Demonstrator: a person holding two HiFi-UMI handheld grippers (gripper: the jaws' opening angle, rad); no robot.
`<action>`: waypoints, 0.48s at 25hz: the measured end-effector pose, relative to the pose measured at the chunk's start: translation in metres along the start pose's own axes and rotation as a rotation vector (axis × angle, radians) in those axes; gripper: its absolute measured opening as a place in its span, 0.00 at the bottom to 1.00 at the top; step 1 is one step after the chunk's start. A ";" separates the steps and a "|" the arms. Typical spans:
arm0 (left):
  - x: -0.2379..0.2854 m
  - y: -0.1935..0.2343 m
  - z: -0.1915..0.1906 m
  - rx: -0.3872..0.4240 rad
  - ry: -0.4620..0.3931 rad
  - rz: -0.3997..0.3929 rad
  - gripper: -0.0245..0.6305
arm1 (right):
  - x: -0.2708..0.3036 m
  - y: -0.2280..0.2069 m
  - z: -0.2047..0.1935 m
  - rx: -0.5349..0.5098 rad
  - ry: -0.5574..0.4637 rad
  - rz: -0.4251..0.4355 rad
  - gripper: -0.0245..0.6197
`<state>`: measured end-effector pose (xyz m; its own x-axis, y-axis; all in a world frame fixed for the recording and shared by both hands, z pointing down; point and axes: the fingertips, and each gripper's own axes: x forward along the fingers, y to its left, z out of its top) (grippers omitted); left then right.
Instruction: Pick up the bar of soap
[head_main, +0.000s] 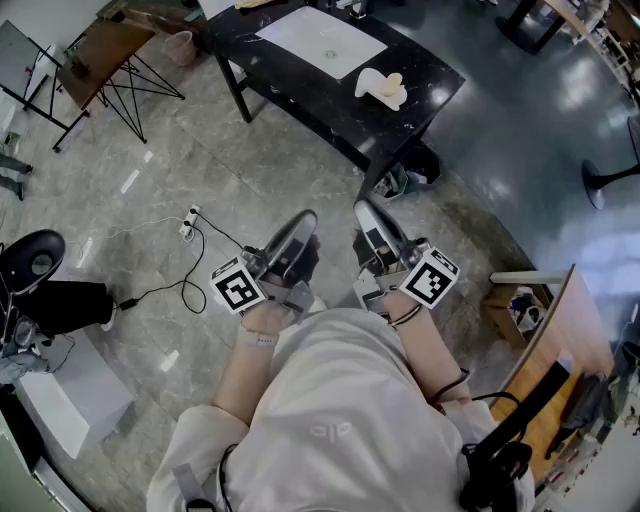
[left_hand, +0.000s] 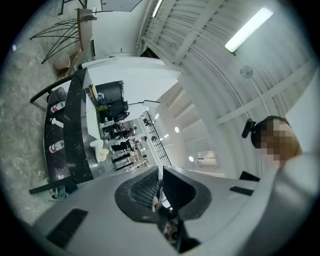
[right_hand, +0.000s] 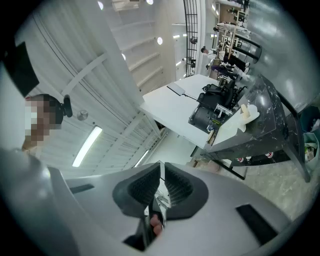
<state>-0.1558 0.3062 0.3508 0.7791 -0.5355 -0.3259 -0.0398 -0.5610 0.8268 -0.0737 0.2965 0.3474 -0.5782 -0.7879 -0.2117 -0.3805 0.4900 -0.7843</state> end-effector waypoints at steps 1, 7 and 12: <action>-0.002 0.003 0.001 -0.004 -0.003 0.002 0.05 | 0.001 -0.002 -0.001 0.000 -0.001 -0.007 0.07; -0.012 0.008 0.010 -0.006 -0.004 0.004 0.05 | 0.009 -0.005 -0.004 -0.001 -0.017 -0.022 0.07; -0.010 0.013 -0.004 0.015 -0.006 0.006 0.05 | -0.004 -0.018 -0.006 0.004 -0.022 -0.010 0.07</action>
<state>-0.1617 0.3068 0.3667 0.7749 -0.5426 -0.3242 -0.0536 -0.5675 0.8216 -0.0687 0.2931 0.3664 -0.5584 -0.8009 -0.2163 -0.3831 0.4802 -0.7891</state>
